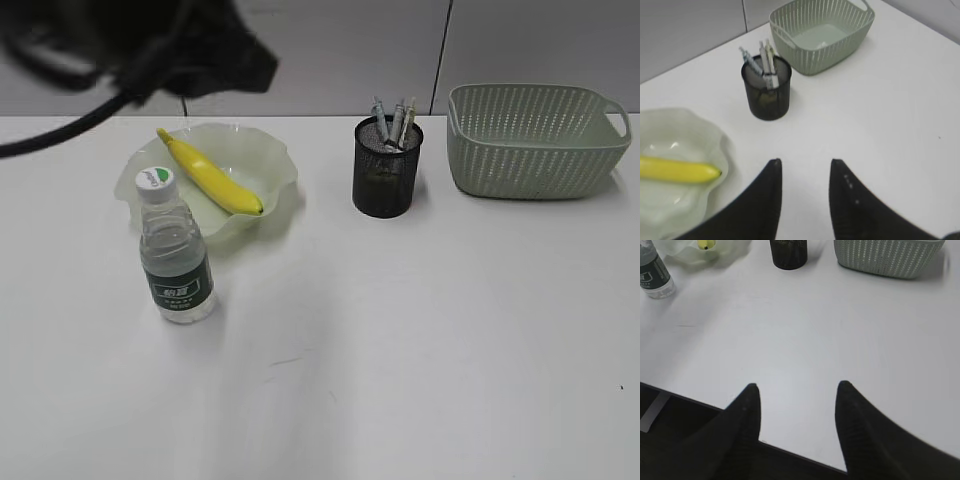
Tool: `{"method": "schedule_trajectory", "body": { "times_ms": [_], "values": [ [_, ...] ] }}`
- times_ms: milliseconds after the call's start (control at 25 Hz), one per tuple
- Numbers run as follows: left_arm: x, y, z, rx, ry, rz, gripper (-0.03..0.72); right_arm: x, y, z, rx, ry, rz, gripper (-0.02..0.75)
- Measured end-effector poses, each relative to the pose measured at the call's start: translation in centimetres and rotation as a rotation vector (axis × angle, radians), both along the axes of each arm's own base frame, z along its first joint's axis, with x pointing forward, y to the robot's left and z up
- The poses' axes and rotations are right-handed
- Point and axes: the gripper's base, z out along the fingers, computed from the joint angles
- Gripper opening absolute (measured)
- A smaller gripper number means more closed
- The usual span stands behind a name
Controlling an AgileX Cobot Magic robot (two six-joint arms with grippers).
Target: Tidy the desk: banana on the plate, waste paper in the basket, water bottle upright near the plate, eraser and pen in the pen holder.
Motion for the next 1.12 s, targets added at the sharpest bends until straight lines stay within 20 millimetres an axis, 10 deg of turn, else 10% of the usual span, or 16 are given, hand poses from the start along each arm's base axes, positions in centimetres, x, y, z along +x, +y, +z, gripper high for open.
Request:
{"method": "schedule_trajectory", "body": {
  "times_ms": [280, 520, 1120],
  "values": [
    [-11.3, 10.4, -2.0, -0.04, -0.046, 0.065, 0.24, 0.0, 0.0, 0.0, 0.0, 0.0, 0.0, 0.391],
    [-16.9, 15.8, -4.0, -0.026, -0.043, 0.116, 0.238, 0.0, 0.0, 0.0, 0.0, 0.0, 0.0, 0.391],
    [-20.6, 20.0, -5.7, -0.088, -0.147, 0.201, 0.236, 0.0, 0.0, 0.0, 0.001, -0.001, 0.0, 0.391]
  ]
}}
